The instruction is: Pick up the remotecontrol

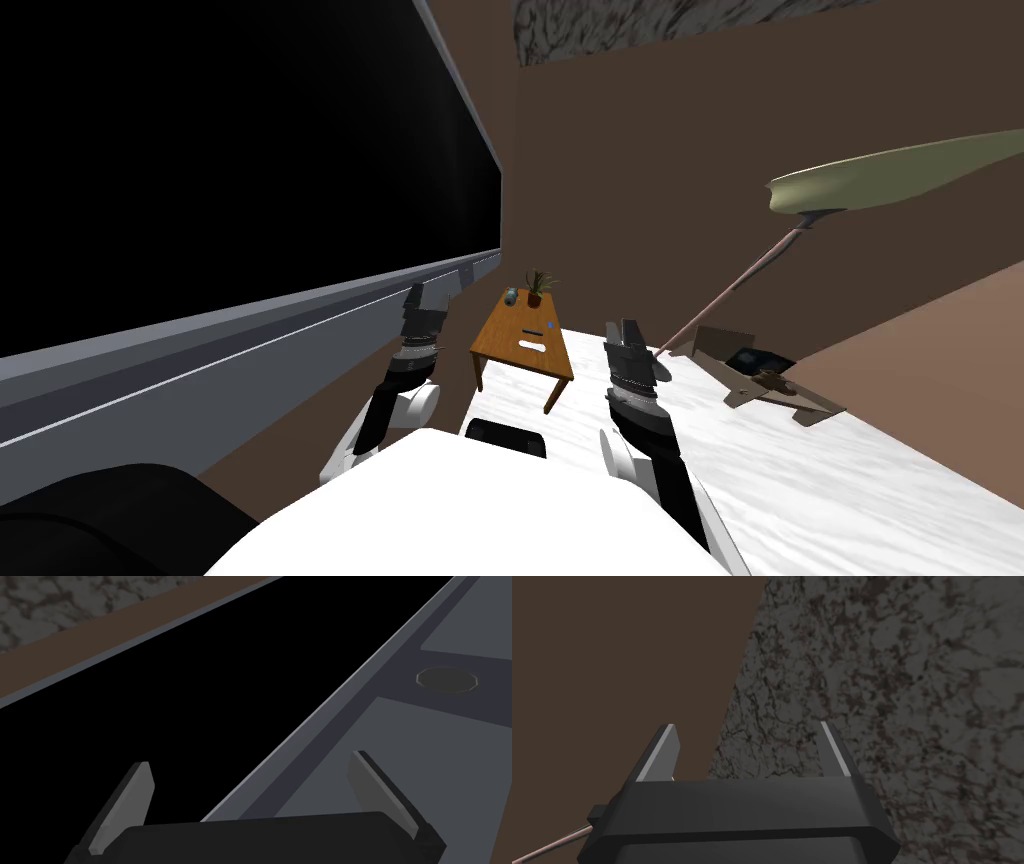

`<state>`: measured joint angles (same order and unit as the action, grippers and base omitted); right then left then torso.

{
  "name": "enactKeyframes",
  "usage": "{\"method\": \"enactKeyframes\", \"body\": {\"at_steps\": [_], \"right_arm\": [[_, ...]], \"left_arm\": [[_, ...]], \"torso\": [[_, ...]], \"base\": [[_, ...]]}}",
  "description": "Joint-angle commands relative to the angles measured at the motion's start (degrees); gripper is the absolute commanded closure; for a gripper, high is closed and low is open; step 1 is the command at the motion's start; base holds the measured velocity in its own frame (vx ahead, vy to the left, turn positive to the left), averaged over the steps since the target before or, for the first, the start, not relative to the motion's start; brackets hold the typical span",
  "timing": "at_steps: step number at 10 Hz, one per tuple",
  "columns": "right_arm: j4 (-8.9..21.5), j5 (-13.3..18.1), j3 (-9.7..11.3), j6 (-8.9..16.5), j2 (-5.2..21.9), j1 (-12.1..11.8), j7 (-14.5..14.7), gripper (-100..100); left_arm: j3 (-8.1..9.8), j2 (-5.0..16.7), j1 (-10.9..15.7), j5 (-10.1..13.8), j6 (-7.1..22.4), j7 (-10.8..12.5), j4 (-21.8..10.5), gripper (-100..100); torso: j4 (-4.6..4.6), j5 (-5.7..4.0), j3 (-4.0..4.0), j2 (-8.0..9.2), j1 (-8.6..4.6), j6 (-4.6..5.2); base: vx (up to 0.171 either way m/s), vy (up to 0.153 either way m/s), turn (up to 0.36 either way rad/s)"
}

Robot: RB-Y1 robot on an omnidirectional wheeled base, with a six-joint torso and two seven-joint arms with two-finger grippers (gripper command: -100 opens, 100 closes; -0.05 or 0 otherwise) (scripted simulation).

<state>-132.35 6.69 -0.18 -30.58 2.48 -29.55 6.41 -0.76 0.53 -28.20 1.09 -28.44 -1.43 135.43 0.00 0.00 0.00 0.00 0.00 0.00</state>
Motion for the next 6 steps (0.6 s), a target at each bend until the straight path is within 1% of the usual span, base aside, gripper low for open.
{"method": "enactKeyframes", "body": {"at_steps": [1, 3, 6], "right_arm": [[0.91, 0.74, 0.44, -0.09, 1.67, 0.27, -0.74, -100], [2.45, 1.79, 0.93, -0.12, 3.79, 0.73, -1.77, -100], [6.22, 4.14, 1.71, 0.01, 8.09, 1.97, -4.08, -100]], "left_arm": [[0.0, 0.0, 0.0, 0.0, 0.0, 0.0, 0.0, 0], [0.0, 0.0, 0.0, 0.0, 0.0, 0.0, 0.0, 0], [0.0, 0.0, 0.0, 0.0, 0.0, 0.0, 0.0, 0]], "torso": [[0.0, 0.0, 0.0, 0.0, 0.0, 0.0], [0.01, -0.02, 0.02, 0.04, -0.08, -0.01], [-0.01, -0.04, -0.04, -0.07, -0.15, -0.02]], "base": [[-0.007, -0.008, 0.084], [-0.009, -0.024, 0.093], [0.016, -0.038, 0.137]]}}
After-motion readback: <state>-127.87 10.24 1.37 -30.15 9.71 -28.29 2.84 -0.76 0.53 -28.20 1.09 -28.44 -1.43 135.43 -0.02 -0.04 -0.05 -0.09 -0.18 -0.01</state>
